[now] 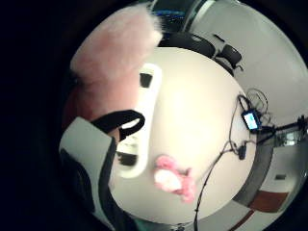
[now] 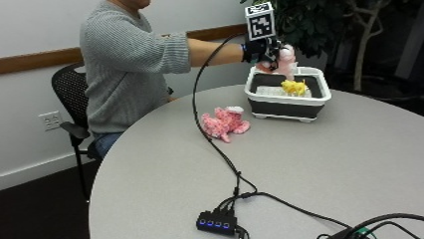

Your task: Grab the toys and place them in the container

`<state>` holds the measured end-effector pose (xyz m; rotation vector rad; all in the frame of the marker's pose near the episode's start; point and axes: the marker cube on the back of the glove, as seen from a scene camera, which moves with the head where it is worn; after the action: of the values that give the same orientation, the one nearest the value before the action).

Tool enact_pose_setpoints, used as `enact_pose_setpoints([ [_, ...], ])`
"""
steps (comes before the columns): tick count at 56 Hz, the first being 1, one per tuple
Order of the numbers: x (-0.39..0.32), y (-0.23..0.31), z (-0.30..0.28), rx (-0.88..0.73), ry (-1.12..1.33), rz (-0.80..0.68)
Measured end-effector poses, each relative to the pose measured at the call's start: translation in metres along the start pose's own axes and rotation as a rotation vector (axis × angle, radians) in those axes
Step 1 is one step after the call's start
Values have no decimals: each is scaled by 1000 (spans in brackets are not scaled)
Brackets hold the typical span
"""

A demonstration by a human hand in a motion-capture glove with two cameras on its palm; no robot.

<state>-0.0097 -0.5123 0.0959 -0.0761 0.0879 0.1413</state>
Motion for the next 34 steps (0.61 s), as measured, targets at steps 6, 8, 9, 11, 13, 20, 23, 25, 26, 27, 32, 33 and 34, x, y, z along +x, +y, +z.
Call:
enact_pose_setpoints([
  [6,-19,-7,12,-17,-15,-2],
  [8,-17,-6,15,-29,-18,4],
  [9,-16,-5,18,-36,-19,6],
  [11,-14,-3,23,-55,-17,15],
  [13,-12,1,30,-94,-8,34],
  [20,-2,20,47,-228,31,44],
  [23,4,28,47,-230,37,29],
  [25,5,34,46,-234,44,17],
  [26,6,36,45,-236,44,15],
  [27,8,39,43,-237,41,13],
  [32,14,51,36,-232,21,21],
  [33,15,54,35,-231,24,21],
  [34,17,58,34,-231,29,17],
])
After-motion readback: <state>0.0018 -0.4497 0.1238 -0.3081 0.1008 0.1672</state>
